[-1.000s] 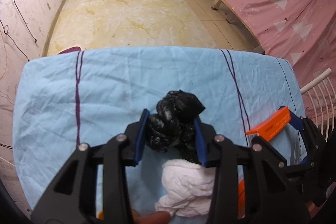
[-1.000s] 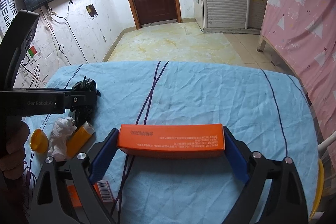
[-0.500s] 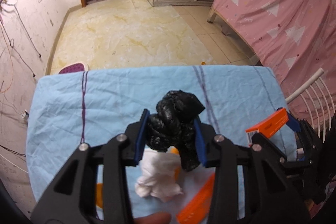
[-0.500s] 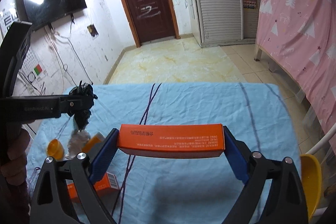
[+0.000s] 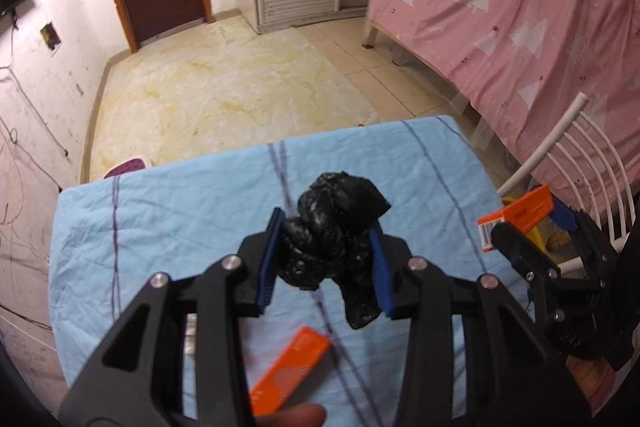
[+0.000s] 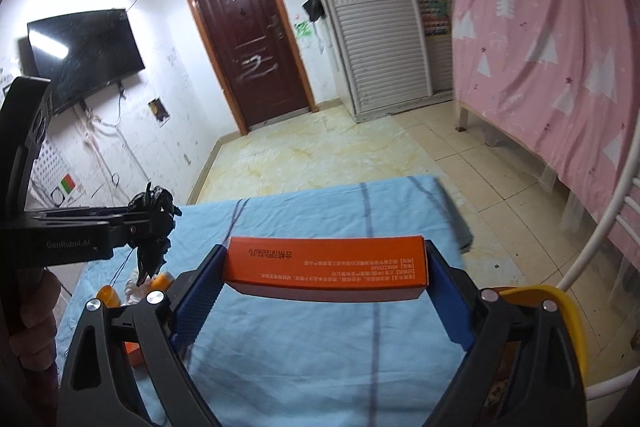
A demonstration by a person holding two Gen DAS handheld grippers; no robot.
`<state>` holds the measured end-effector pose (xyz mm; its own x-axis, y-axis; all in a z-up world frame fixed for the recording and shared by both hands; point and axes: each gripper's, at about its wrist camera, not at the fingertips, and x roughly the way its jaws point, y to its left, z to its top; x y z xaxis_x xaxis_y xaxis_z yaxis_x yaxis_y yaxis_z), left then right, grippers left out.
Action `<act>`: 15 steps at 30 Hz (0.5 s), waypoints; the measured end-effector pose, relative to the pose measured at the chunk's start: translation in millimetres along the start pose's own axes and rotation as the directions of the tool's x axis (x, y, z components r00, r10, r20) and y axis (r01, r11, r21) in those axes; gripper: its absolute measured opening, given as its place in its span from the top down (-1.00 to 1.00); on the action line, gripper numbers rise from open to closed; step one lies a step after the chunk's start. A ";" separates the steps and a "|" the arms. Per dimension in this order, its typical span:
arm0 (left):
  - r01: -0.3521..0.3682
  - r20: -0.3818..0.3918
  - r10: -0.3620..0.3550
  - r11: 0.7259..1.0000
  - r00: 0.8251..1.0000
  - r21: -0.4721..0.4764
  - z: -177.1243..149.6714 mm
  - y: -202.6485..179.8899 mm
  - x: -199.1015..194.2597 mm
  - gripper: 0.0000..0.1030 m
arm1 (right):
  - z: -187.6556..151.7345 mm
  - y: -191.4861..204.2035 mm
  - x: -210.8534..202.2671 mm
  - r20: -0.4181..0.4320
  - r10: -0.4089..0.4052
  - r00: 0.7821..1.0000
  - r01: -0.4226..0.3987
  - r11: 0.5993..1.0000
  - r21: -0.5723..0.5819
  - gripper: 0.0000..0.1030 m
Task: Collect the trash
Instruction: 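Carry both items to the yellow bin and open both tools to drop them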
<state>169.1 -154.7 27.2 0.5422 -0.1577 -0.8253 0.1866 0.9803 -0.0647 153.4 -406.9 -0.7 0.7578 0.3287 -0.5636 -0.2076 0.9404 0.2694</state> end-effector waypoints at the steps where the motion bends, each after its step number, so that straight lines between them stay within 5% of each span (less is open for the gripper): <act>1: 0.004 -0.001 -0.004 1.000 1.000 0.008 0.7 -7.6 0.6 0.27 | 0.3 -6.2 -4.2 0.008 -0.005 1.000 0.005 1.000 0.005 -0.68; 15: 0.063 -0.022 -0.061 0.990 0.998 0.127 3.7 -105.6 13.3 0.27 | -16.1 -111.3 -50.7 0.071 -0.103 0.992 0.091 0.984 0.150 -0.68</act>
<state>159.6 -260.8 25.1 0.5119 -0.2147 -0.8318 0.3234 0.9452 -0.0449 128.1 -526.9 -14.7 0.8172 0.2231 -0.5314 -0.0421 0.9427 0.3309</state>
